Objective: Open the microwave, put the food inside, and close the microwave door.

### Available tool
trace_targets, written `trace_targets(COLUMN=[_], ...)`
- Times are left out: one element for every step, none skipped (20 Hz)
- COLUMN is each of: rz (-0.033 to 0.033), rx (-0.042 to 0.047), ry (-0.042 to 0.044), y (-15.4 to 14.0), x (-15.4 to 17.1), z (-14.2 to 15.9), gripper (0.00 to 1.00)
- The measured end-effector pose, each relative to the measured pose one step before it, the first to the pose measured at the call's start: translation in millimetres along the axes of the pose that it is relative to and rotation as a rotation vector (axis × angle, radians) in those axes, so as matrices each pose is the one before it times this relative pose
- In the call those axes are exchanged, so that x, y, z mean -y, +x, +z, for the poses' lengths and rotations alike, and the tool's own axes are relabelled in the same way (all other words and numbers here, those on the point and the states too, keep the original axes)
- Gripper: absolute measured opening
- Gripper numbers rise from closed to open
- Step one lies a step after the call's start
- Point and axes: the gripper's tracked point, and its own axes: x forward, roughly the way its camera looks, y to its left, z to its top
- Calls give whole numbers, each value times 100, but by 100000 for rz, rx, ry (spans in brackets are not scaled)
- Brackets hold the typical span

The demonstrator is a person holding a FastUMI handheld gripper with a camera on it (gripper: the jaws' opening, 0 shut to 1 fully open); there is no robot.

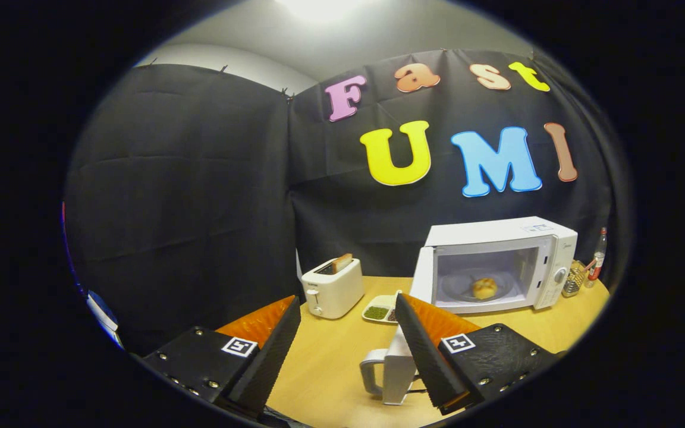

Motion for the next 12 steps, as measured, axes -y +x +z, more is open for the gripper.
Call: trace_targets(rz=[2562, 2448, 1797, 2000, 1306, 1137, 1139, 645, 173, -238, 335, -1642], rx=[-1590, -1929, -2302, -2508, -2576, -2725, -2903, -2378, -1122, -1776, -2268, -354], ry=[781, 445, 435, 687, 736, 846, 539, 175, -74, -218, 435, 116], y=[12, 196, 259, 55, 478, 63, 418, 375, 441, 245, 267, 569], x=[-1127, -1089, -824, -501, -594, -316, -289, -76, 87, 387, 233, 595], z=[-864, -723, -876, -759, -904, -945, -934, -626, -444, -347, -512, -440], gripper=[97, 97, 97, 97, 94, 89, 86, 86, 72, 63, 59, 59])
